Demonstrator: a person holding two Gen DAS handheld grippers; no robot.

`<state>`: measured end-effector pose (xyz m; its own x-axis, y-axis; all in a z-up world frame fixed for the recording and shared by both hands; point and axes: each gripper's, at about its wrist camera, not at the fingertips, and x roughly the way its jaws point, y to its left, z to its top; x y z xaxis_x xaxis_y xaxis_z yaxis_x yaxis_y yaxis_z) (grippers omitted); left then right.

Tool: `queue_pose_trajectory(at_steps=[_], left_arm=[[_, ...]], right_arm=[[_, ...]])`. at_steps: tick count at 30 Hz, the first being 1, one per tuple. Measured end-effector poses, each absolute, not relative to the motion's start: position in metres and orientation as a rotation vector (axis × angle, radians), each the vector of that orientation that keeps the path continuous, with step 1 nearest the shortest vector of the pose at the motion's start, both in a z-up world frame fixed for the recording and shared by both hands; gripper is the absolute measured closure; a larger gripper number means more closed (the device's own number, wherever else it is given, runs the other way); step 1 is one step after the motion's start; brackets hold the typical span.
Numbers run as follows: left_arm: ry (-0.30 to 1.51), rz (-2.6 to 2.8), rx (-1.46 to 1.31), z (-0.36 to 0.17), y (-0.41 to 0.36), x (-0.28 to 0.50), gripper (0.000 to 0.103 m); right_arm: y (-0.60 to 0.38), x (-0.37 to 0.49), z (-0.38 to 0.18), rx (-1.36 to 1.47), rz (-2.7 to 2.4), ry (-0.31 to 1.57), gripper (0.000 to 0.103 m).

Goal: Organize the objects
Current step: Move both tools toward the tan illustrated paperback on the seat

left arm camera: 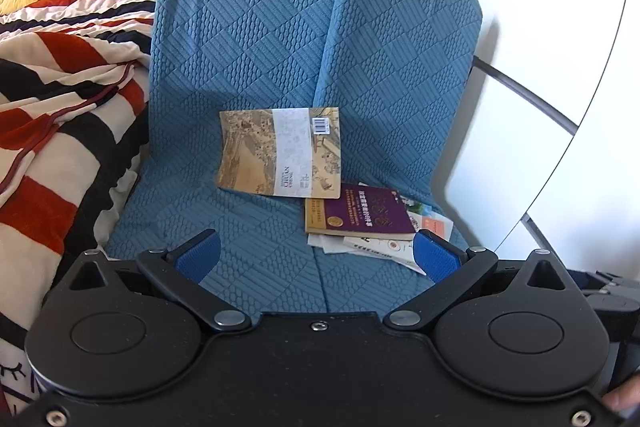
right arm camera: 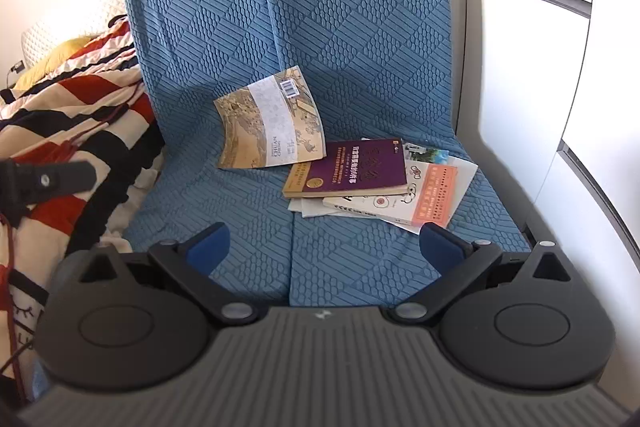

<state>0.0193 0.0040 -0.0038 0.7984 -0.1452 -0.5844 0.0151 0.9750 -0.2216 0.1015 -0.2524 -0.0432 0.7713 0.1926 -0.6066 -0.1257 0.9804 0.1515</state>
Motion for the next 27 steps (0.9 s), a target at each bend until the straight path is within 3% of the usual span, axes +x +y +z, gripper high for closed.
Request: queue_pose_trajectory(at_steps=[13, 27], left_arm=[[0.614, -0.045, -0.172, -0.001, 0.005, 0.011, 0.000], [0.601, -0.041, -0.204, 0.008, 0.015, 0.018, 0.001]], right_arm=[[-0.253, 0.101, -0.038, 0.228, 0.255, 0.646, 0.000], [-0.240, 0.110, -0.030, 0.160, 0.249, 0.645, 0.000]])
